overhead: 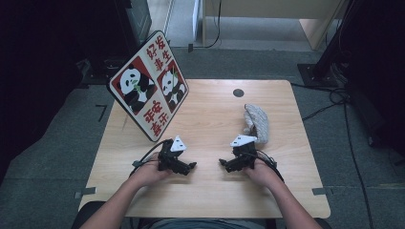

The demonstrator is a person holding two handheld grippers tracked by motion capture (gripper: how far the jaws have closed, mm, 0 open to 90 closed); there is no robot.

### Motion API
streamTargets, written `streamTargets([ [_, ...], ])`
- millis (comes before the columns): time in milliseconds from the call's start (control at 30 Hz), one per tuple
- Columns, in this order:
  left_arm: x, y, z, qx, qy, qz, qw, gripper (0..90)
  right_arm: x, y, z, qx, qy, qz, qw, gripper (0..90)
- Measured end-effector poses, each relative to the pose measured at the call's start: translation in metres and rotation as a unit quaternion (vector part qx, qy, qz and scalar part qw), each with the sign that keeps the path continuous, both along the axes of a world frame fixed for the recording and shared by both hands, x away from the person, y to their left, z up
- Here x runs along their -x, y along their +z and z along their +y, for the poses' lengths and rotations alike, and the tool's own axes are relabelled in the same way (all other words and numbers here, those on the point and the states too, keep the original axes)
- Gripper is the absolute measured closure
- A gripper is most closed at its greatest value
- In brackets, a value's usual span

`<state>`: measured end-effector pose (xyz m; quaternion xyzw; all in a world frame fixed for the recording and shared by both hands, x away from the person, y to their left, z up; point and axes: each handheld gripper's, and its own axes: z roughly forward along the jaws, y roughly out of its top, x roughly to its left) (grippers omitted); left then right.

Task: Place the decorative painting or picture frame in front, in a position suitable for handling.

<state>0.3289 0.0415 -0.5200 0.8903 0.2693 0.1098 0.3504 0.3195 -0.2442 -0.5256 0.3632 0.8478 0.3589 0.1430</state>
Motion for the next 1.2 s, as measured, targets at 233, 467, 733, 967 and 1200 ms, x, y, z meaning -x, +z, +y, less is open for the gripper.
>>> streamTargets([
  [233,0.0008,-0.0001,-0.0017,0.0,0.008,0.0,1.0,1.4,0.0005,0.0001,0.0003,0.0,-0.002,0.001,1.0,0.0],
  [467,0.0016,-0.0002,-0.0036,0.0,0.016,0.0,0.9999,0.8,0.0013,0.0001,0.0005,-0.001,-0.005,0.002,1.0,0.0],
  [733,0.0027,0.0008,-0.0037,-0.007,0.009,0.002,0.9999,0.8,0.0016,0.0001,0.0006,-0.001,-0.006,0.003,1.0,0.0],
  [967,0.0045,0.0008,-0.006,-0.006,0.003,0.002,1.0,0.8,0.0019,0.0002,0.0005,-0.001,-0.005,0.003,1.0,0.0],
  [1200,0.004,0.0056,-0.009,-0.026,-0.017,0.006,0.9995,4.3,0.0019,0.0002,0.0005,-0.001,-0.005,0.003,1.0,0.0],
])
